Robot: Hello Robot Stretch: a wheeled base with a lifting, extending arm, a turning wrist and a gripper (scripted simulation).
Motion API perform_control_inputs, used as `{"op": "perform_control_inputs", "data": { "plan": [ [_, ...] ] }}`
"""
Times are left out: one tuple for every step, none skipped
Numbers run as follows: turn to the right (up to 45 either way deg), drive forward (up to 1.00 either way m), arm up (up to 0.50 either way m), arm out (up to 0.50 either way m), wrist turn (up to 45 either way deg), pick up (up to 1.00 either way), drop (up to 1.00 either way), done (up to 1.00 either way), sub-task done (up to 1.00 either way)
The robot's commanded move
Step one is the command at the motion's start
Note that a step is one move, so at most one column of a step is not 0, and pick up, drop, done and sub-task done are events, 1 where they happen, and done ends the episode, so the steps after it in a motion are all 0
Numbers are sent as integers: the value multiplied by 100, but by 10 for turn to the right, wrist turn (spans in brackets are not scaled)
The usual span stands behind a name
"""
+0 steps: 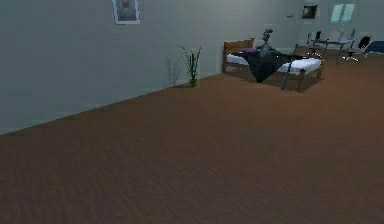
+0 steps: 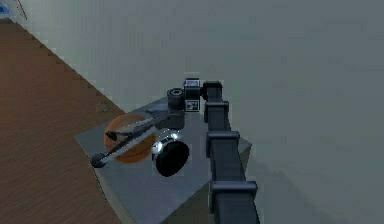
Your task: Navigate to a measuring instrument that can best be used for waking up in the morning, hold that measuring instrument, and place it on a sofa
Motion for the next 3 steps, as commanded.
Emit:
{"op": "perform_control_inputs", "data": {
  "plan": [
    [0,0,0,0,450,0,0,0,0],
    [0,0,0,0,150,0,0,0,0],
    [0,0,-30,0,0,0,0,0,0]
  ]
}}
